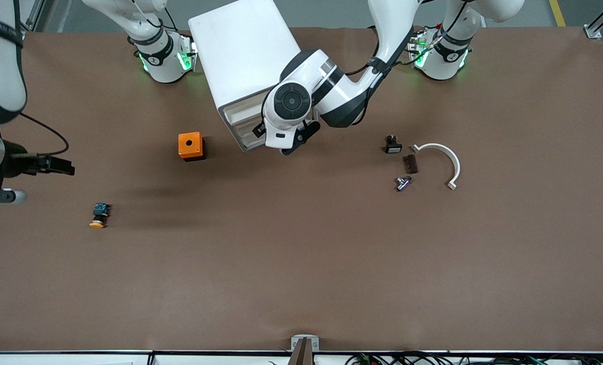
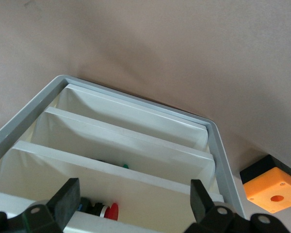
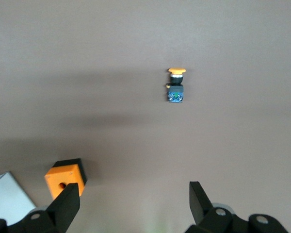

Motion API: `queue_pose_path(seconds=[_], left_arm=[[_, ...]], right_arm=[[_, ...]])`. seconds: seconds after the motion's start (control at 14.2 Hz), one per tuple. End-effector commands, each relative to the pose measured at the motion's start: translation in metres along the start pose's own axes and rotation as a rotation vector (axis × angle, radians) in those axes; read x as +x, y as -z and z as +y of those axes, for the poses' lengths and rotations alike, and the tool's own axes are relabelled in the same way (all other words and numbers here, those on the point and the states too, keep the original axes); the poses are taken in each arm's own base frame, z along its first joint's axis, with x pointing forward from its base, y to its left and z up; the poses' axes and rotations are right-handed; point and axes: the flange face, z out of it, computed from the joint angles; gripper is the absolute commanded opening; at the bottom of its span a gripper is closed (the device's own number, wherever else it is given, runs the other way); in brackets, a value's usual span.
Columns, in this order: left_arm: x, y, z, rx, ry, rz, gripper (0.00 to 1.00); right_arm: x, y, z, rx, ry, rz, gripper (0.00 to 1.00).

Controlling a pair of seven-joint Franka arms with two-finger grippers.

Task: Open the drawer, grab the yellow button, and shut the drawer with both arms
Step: 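Push the drawer fully into the cabinet with the left gripper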

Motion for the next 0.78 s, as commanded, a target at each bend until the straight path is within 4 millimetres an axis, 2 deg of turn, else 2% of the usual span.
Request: queue_pose_path(seconds=[0.0,0.07,0.14,0.28,0.49,0.71], left_arm=[[-0.024,0.001,-0.004,0.002,0.038,-0.054,1.0],[-0.025,0.001,-0.003,0.0,0.059,-0.069,1.0],[-0.026,0.0,-0.004,0.003,0.081,-0.075,1.0],[-0.032,-0.007,-0.005,0.02,0.132,-0.094,1.0],[-0.034,-0.014,-0.007,0.036,0.208,-0.117,1.0],[-0.037,-0.017,-0.008,0.046,0.246,-0.12,1.0]], right_arm=[[-0.01,0.035,-0.019,-0.009,-0.03,0.012,1.0],[-0.013,0.043,-0.03,-0.014,-0.021,0.021,1.0],[-0.016,0.059,-0.038,-0.03,-0.022,0.034,1.0],[-0.027,0.089,-0.036,-0.018,-0.049,0.026,1.0],[-0.034,0.106,-0.027,-0.013,-0.076,0.053,1.0],[-0.049,0.119,-0.024,-0.01,-0.114,0.065,1.0]])
